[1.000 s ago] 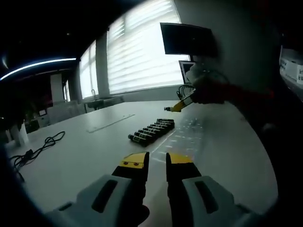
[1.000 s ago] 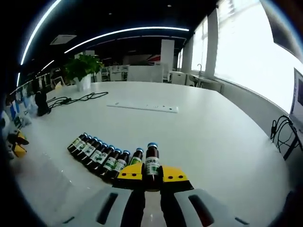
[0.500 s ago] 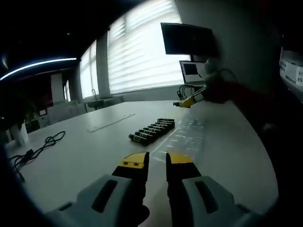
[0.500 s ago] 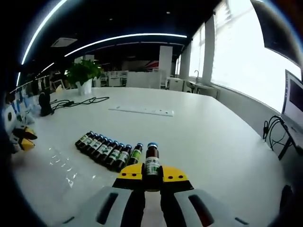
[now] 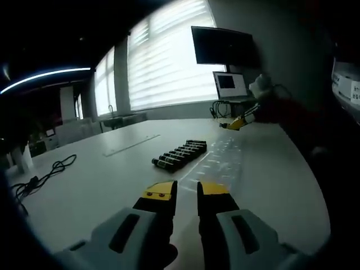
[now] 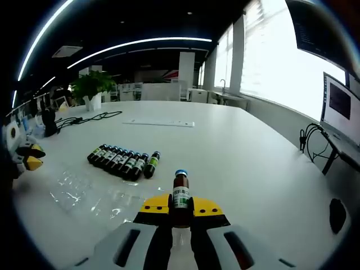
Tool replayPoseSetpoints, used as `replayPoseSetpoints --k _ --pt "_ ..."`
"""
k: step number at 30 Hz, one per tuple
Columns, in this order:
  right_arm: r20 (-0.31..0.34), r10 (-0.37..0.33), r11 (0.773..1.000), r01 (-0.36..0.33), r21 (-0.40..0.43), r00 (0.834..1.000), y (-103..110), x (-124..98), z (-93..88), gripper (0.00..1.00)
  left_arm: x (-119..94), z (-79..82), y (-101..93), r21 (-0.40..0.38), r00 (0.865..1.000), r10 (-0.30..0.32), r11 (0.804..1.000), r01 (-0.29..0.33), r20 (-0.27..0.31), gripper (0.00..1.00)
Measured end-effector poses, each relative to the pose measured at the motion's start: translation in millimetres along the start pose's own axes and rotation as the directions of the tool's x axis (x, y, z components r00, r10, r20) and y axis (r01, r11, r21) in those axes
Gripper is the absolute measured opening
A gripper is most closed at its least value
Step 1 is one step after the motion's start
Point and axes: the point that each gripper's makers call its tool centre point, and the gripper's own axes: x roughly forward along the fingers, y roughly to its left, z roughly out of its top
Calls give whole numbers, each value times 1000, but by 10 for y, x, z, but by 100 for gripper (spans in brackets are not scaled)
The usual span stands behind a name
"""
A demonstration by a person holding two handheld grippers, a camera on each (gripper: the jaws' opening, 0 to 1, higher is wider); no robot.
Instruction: Grip medicine bottles put into box
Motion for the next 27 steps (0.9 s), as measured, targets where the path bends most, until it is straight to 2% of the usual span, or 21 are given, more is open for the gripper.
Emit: replayPoseSetpoints --k 10,15,20,27 --pt "-10 -20 1000 20 20 1000 8 -68 -96 7 0 1 -2 -2 1000 0 1000 0 0 9" --pt "-24 -44 999 44 -1 999 -5 -63 -124 8 -2 3 -1 0 1000 1 1000 -1 0 9" --pt "-27 -48 999 48 22 998 2 -44 -139 8 -10 12 16 4 1000 8 1000 -8 3 9" --pt "-19 -54 999 53 -7 998 28 -16 -135 8 -10 6 13 7 1000 8 1000 -8 0 9"
